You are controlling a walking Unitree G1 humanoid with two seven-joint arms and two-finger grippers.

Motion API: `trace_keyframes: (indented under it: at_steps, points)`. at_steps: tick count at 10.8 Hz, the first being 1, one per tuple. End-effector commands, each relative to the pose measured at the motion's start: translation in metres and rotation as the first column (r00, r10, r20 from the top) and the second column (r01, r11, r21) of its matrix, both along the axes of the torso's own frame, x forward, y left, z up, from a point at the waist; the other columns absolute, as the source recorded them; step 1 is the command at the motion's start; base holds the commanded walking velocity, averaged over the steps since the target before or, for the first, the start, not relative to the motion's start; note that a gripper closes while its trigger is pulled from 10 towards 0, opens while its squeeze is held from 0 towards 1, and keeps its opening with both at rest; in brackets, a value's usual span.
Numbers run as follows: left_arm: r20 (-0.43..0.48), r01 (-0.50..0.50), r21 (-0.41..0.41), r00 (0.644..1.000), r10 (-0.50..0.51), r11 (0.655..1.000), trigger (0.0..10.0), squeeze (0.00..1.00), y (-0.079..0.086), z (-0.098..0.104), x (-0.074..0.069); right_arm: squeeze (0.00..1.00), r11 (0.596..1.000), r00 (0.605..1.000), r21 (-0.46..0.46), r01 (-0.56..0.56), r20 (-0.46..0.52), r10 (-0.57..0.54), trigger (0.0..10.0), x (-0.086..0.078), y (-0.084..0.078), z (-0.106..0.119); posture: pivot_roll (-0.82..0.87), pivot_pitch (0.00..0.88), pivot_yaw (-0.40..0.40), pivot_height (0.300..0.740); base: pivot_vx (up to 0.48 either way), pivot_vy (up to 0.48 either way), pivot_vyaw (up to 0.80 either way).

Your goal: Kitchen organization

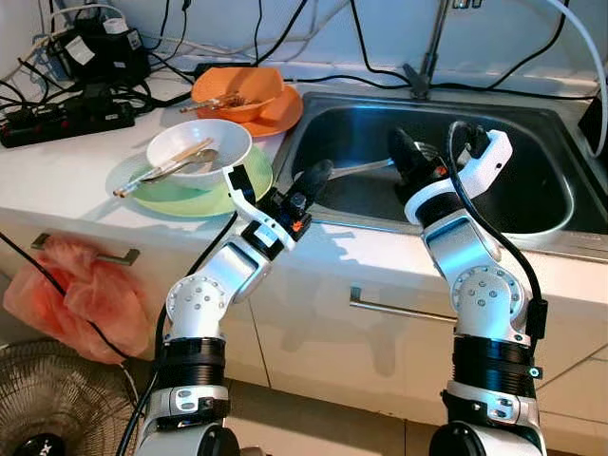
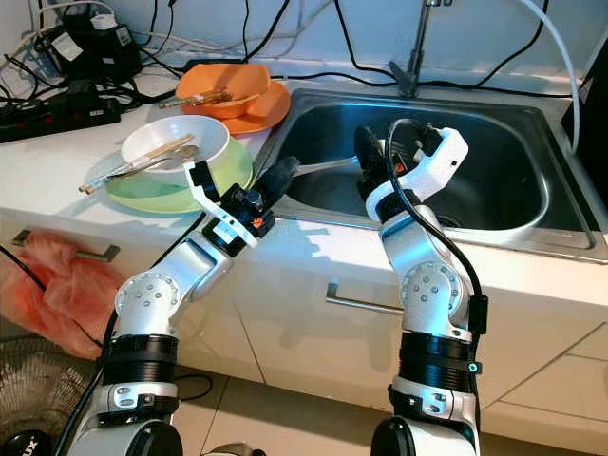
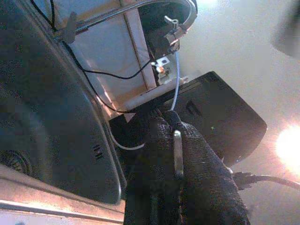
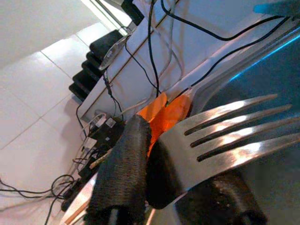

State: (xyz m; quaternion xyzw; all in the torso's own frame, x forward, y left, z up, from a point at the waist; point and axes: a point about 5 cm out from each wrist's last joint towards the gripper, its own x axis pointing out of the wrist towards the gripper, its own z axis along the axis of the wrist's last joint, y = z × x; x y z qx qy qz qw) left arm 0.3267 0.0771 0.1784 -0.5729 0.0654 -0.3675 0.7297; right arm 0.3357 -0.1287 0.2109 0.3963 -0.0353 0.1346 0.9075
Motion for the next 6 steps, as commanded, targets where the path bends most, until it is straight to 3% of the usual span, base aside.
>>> trace_keyframes:
  at_steps: [1, 5, 6]
  points:
    - [-0.025, -0.066, 0.082, 0.997, 0.069, 0.994, 0.0, 0.0, 0.012, -0.009, 0.003, 0.0, 0.999, 0.998, 0.0, 0.047, 0.032, -0.047, 0.0, 0.002, -0.008, 0.01, 0.11, 0.007, 0.046, 0.74, 0.0, 0.0, 0.0]
    - [-0.09, -0.069, 0.191, 0.992, 0.087, 0.979, 0.0, 0.0, 0.011, -0.028, 0.003, 0.0, 0.998, 0.998, 0.005, 0.055, 0.043, -0.056, 0.0, 0.004, -0.009, 0.014, 0.1, 0.005, 0.046, 0.74, 0.0, 0.0, 0.0]
    - [-0.095, -0.071, 0.218, 0.991, 0.093, 0.973, 1.6, 0.0, 0.011, -0.031, 0.006, 0.0, 0.998, 0.997, 0.006, 0.061, 0.043, -0.061, 0.0, 0.004, -0.009, 0.015, 0.1, 0.005, 0.047, 0.74, 0.0, 0.0, 0.0]
